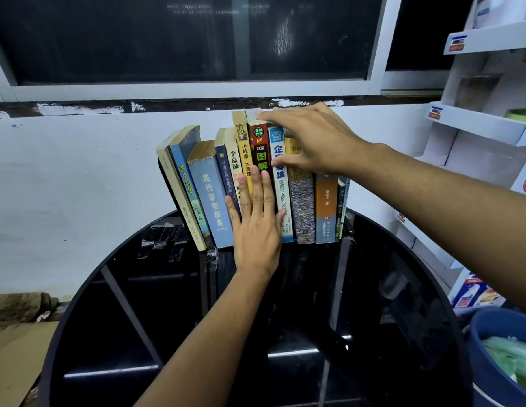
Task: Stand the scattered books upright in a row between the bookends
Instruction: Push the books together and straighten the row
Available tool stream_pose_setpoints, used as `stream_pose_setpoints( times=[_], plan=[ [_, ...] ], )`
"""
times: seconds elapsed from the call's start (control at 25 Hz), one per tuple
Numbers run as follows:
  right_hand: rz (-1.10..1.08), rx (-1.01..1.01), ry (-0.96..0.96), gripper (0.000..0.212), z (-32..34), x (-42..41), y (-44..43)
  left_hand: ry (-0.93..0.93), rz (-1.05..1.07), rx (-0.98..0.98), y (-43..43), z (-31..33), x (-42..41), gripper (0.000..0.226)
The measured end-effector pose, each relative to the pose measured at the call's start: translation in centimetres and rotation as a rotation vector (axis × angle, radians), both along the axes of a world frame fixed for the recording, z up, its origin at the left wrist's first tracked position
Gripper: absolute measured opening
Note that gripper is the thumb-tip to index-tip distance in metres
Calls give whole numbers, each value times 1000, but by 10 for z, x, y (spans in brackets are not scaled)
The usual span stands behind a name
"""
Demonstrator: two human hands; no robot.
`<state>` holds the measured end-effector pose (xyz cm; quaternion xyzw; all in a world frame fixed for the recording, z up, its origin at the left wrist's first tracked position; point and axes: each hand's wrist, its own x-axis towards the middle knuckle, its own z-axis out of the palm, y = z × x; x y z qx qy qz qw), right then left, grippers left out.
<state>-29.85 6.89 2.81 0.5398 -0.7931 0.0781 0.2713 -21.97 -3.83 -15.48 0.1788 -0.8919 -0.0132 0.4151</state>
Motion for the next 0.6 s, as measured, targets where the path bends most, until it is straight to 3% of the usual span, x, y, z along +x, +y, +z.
stream_pose_setpoints(
  times=[0.16,0.36,0.6],
  plan=[
    [-11,23,9,82,1,0,0,9,4,1,0,0,0,75],
    [8,225,-79,90,25,-5,12,33,-63,60,7,6,6,83],
    [32,273,-113,89,26,-15,17,-28,-48,-30,24,8,-7,90]
  ],
)
